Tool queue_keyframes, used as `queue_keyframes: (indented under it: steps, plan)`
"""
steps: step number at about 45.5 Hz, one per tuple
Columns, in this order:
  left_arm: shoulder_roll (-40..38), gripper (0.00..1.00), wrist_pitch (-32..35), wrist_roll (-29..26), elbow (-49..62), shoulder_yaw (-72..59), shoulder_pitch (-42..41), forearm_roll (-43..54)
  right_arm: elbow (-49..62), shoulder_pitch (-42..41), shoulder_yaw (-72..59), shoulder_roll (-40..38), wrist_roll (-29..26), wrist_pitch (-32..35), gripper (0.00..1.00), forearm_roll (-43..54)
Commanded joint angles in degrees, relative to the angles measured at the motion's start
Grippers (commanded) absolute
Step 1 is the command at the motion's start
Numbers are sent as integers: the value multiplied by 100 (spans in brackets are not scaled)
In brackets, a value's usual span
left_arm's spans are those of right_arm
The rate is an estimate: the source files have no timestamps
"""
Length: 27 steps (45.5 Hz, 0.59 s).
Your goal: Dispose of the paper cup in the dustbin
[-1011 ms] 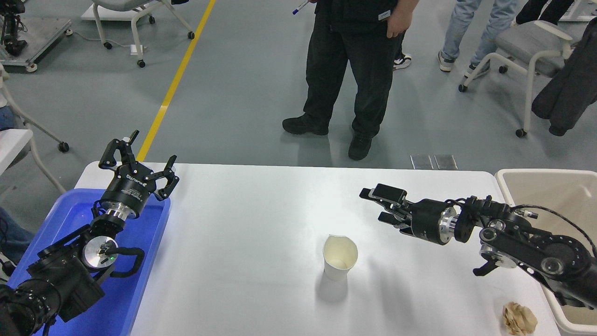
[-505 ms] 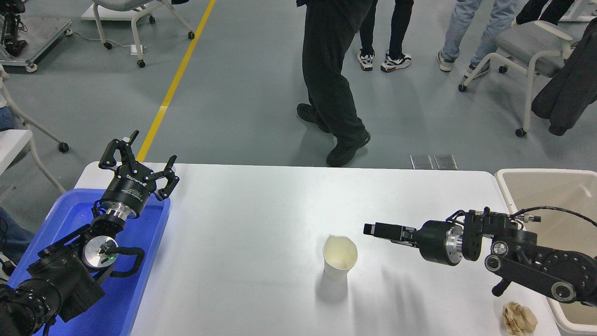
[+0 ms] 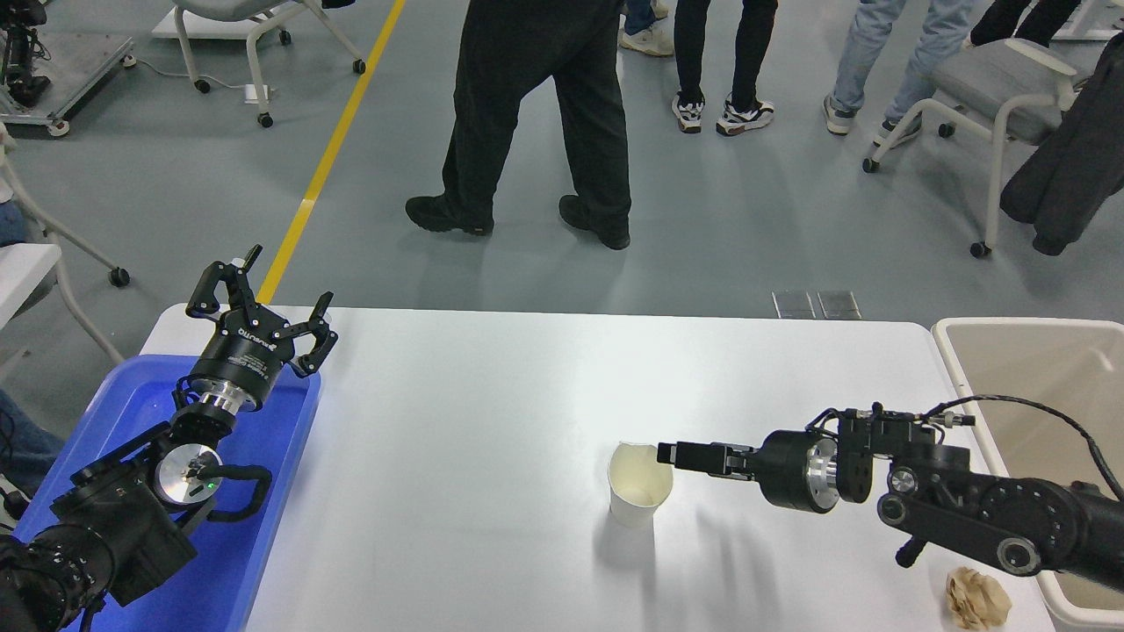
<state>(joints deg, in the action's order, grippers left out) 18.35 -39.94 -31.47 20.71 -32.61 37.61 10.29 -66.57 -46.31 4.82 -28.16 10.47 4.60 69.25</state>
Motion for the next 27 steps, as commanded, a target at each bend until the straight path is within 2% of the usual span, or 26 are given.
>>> queue_keyframes:
  steps: [1,27]
  plan:
    - [2,100,-5,1,3,0,0,0,214,-71,-166,240,-1,-82,100,10]
    - [2,100,-5,1,-6,0,0,0,522,-54,-394,592,8,-188,96,10]
